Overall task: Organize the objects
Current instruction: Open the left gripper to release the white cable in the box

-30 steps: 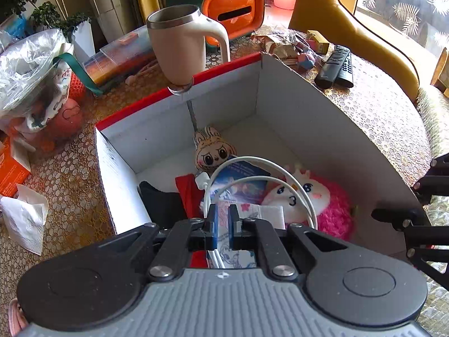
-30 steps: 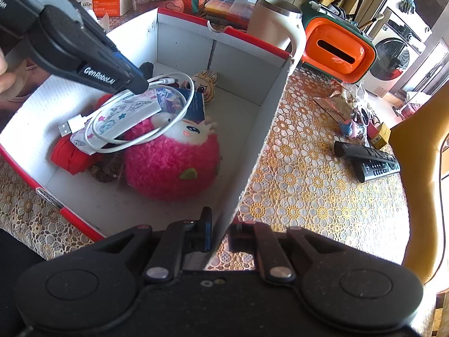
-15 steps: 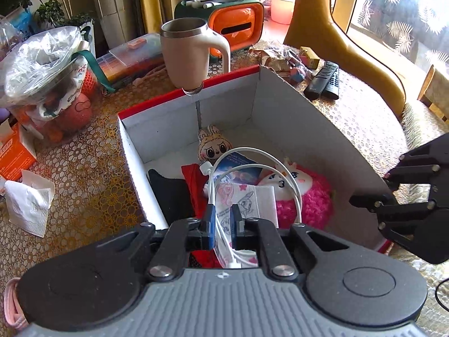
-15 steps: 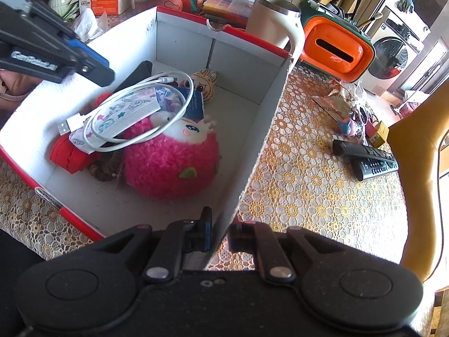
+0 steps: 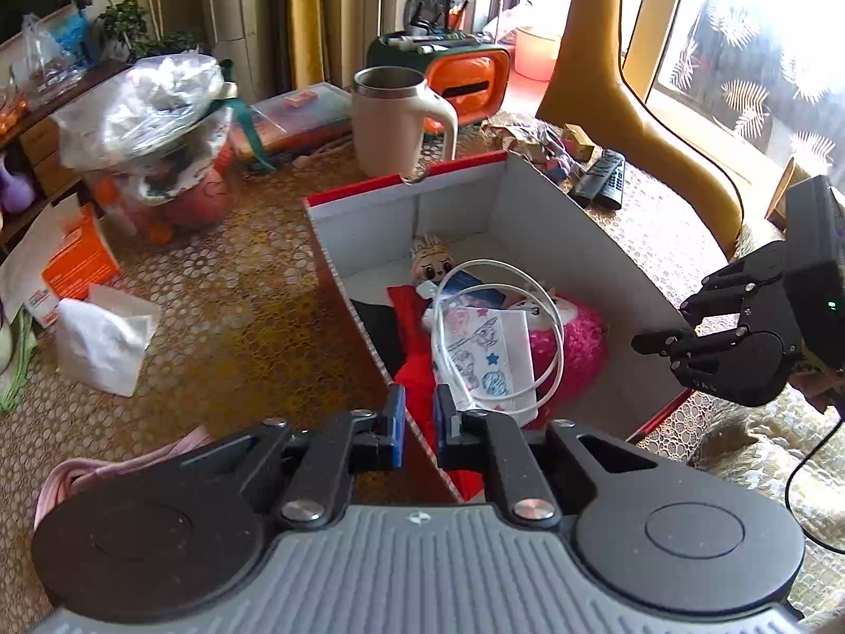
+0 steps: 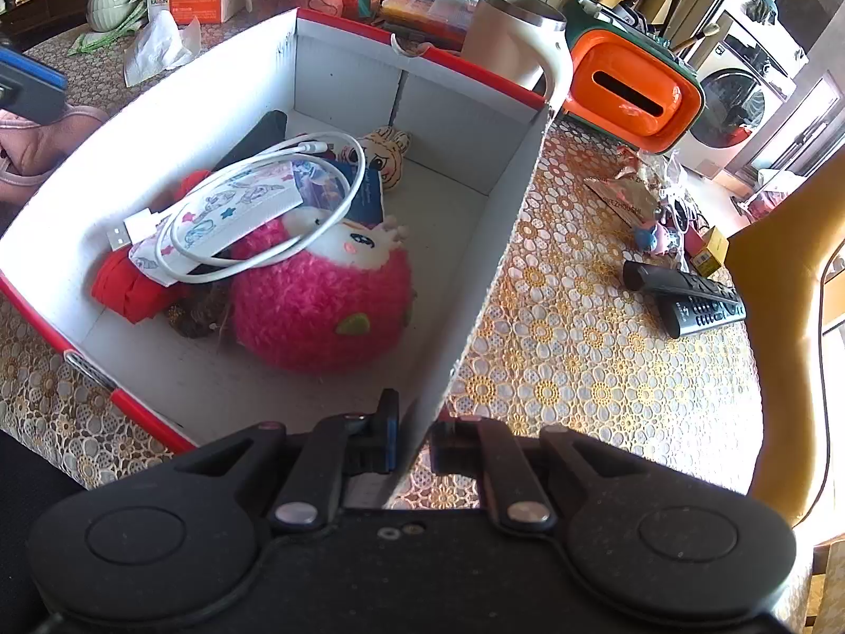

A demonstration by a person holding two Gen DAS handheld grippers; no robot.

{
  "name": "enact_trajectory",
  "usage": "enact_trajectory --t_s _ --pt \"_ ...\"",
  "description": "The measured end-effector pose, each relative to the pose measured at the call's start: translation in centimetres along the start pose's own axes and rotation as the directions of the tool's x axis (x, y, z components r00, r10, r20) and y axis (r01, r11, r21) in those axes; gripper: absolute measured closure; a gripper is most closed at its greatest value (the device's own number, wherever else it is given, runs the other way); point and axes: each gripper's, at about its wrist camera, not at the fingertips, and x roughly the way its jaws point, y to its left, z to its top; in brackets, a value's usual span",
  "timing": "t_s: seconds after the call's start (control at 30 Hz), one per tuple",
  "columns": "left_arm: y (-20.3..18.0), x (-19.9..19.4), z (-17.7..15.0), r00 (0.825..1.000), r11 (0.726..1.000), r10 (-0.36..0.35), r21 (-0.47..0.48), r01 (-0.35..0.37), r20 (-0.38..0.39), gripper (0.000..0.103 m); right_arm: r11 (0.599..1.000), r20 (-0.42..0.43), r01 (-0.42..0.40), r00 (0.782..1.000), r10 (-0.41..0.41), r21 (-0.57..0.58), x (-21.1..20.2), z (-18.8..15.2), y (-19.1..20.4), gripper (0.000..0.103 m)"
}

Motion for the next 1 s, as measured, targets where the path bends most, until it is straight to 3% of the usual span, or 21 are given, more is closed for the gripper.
enact_trajectory --t_s 0.1,0.2,0.27,0.4,0.5,0.7,0.8,0.87,1.0 --pt "1.6 -1.9 -1.1 0.999 0.999 0.023 -0.040 -0.022 0.027 0.088 1.000 0.001 0.000 1.000 0.000 0.000 0.0 -0.1 0.0 0.093" --pt "3.4 -3.9 -2.4 0.997 0.995 0.066 -0.073 -0.063 0.051 0.066 1.000 0.000 -0.001 1.000 0.001 -0.001 0.0 -0.1 0.0 0.093" --pt "4.5 -5.3 -3.3 0.993 0.992 0.100 -0.083 -0.095 0.068 0.042 1.000 -0.001 0.000 1.000 0.000 -0.001 0.0 -0.1 0.1 0.093" --pt "7.1 -7.7 -5.3 0.984 0.981 0.163 -0.119 -0.154 0.071 0.037 1.000 -0.003 0.000 1.000 0.000 -0.002 -0.1 -0.1 0.1 0.093" --pt "9.5 -9.3 -7.3 0.976 0.966 0.210 -0.169 -0.197 0.063 0.027 1.000 -0.003 0.000 1.000 0.000 0.000 -0.1 -0.1 0.1 0.093" --pt "15.2 -11.8 -11.3 0.950 0.913 0.311 -0.286 -0.292 0.025 0.019 1.000 -0.006 0.003 1.000 -0.003 -0.001 -0.1 -0.1 0.1 0.093" --pt "17.9 -12.0 -13.2 0.940 0.882 0.341 -0.343 -0.323 -0.007 0.017 1.000 -0.009 0.006 1.000 -0.006 -0.002 0.0 0.0 0.1 0.092" --pt "19.5 -11.5 -14.3 0.939 0.871 0.342 -0.362 -0.331 -0.035 0.006 1.000 -0.011 0.007 1.000 -0.007 -0.003 0.0 0.0 0.1 0.092" --pt "21.8 -9.9 -16.2 0.931 0.860 0.357 -0.361 -0.361 -0.080 0.003 1.000 -0.017 0.012 1.000 -0.012 -0.003 0.0 0.1 0.2 0.092"
